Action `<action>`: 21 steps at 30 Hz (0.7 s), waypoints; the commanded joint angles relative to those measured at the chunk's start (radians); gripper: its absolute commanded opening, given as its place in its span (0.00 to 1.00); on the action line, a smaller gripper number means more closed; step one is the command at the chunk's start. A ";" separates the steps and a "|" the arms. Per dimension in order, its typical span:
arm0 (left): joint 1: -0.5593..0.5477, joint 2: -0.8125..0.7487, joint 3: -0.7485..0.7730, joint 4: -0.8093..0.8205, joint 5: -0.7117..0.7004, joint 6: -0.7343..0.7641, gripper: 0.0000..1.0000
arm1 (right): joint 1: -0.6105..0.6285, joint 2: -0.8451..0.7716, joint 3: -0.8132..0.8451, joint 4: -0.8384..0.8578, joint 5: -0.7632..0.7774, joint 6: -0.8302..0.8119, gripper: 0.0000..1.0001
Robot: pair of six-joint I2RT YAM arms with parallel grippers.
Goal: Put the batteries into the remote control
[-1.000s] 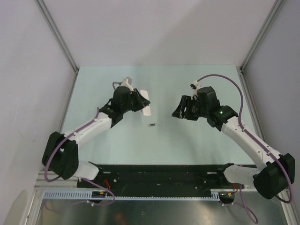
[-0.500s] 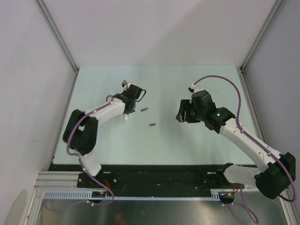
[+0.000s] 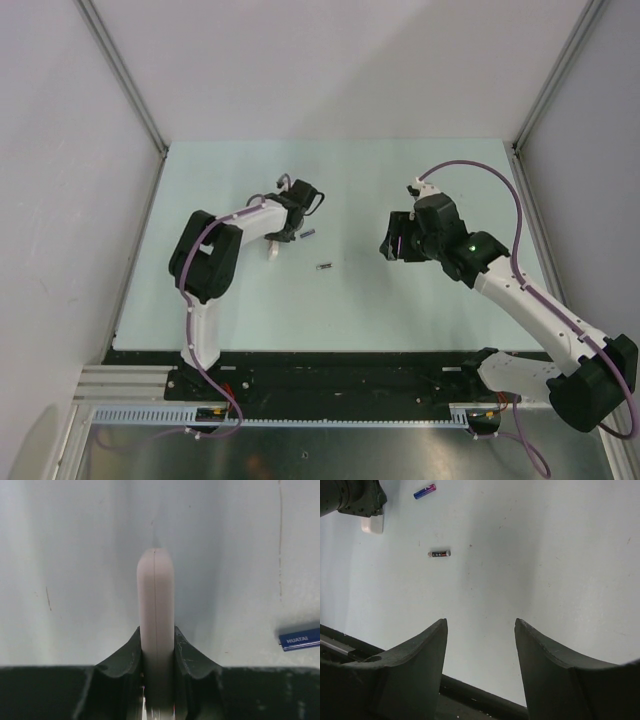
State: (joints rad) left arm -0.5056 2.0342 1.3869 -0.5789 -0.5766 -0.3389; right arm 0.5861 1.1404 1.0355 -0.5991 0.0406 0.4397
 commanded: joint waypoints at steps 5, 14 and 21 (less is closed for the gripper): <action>-0.021 -0.045 0.072 -0.004 0.063 0.008 0.38 | -0.003 -0.011 0.023 0.007 0.015 -0.012 0.61; -0.028 -0.190 0.083 -0.004 0.119 0.005 0.72 | -0.014 -0.019 0.023 -0.001 0.021 -0.007 0.62; -0.008 -0.553 -0.096 0.083 0.194 -0.063 0.79 | -0.014 -0.028 0.020 -0.011 0.044 -0.006 0.62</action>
State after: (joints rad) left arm -0.5285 1.7485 1.3872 -0.5732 -0.4435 -0.3447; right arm 0.5751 1.1397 1.0355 -0.6159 0.0490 0.4393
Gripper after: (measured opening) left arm 0.752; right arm 0.614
